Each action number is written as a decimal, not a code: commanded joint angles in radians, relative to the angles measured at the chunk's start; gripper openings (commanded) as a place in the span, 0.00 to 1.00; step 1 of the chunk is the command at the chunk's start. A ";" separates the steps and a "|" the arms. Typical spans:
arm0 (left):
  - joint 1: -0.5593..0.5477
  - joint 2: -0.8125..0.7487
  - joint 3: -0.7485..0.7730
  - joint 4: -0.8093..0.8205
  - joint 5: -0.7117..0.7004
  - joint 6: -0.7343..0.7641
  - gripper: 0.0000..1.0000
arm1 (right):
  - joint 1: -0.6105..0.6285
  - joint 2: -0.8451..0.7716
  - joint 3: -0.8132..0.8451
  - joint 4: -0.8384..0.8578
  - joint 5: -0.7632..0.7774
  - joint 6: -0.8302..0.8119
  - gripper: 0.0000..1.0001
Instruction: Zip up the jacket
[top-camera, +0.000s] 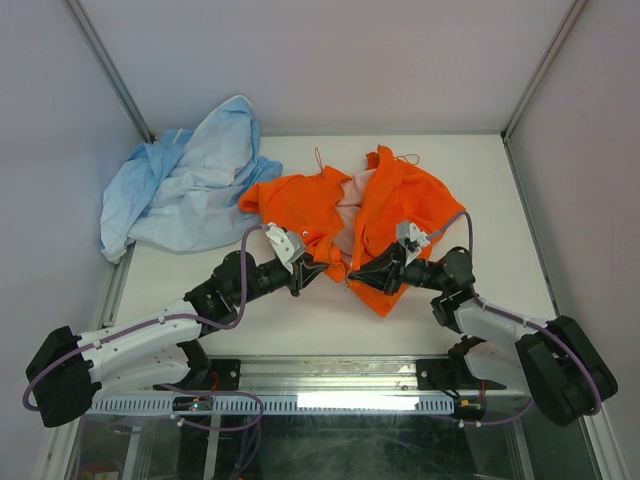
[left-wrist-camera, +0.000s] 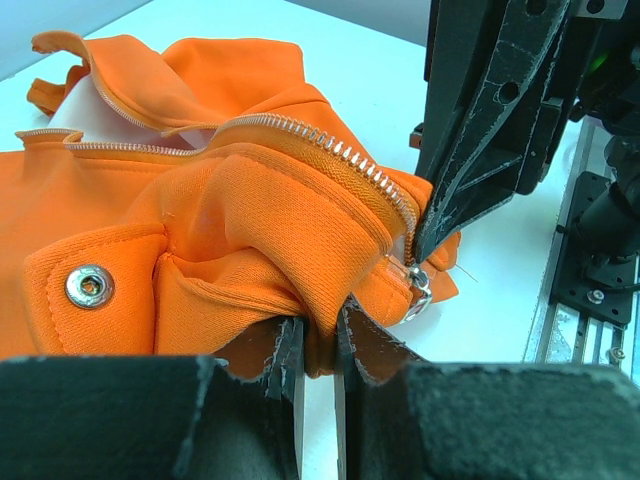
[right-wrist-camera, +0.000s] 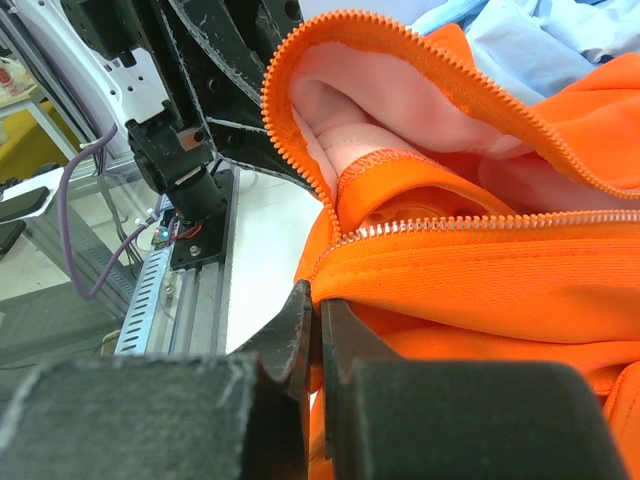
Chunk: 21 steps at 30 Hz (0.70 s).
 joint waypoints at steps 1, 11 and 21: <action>0.004 -0.015 0.005 0.113 0.035 -0.007 0.00 | 0.003 0.005 0.009 0.100 0.014 0.024 0.00; 0.004 0.002 0.008 0.108 0.014 -0.007 0.00 | 0.003 -0.002 0.007 0.102 0.010 0.032 0.00; 0.004 -0.013 -0.001 0.133 -0.019 -0.018 0.00 | 0.004 0.010 0.014 0.088 -0.003 0.034 0.00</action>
